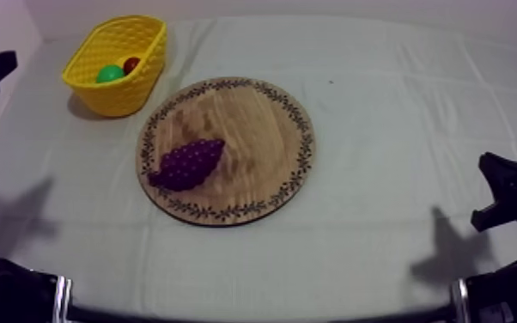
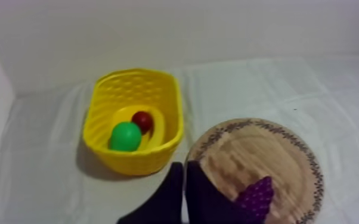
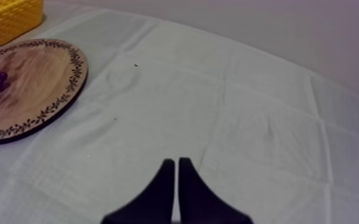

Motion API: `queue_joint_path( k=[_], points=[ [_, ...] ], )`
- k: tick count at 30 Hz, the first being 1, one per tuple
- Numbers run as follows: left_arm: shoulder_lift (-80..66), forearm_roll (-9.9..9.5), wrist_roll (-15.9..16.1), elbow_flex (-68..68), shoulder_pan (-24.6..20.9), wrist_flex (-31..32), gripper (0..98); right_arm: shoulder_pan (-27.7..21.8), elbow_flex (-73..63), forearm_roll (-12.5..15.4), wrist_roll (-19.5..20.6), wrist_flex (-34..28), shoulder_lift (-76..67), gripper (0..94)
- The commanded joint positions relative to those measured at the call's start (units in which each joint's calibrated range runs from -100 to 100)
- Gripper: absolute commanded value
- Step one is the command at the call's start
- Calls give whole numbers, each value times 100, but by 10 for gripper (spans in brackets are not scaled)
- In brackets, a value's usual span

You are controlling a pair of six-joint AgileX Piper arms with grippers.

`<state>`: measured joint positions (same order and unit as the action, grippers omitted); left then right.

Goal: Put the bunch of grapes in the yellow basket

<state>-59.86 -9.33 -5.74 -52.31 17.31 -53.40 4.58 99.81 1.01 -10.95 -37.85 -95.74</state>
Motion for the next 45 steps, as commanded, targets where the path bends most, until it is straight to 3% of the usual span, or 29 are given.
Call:
queue_joint_path(
  k=[1, 16, 31, 42, 43, 45],
  points=[
    [502, -12, -4, 398, 229, -8, 0, 2, -3, -1, -1, 3, -1, 4],
    [2653, -159, -326, 2078, 1239, -932, 0, 2, -3, -1, -1, 3, -1, 4],
    [4538, -215, -237, 2334, 1408, -1040, 0, 2, -3, -1, -1, 3, -1, 4],
    [4972, -203, -173, 1997, 1710, -1108, 1, 2, -3, -1, -1, 3, -1, 4],
    [4980, -200, -153, 1949, 1721, -1086, 14, 2, -3, -1, -1, 3, -1, 4],
    [4994, -189, -150, 1875, 1730, -1062, 132, 2, -3, -1, -1, 3, -1, 4]
  ],
)
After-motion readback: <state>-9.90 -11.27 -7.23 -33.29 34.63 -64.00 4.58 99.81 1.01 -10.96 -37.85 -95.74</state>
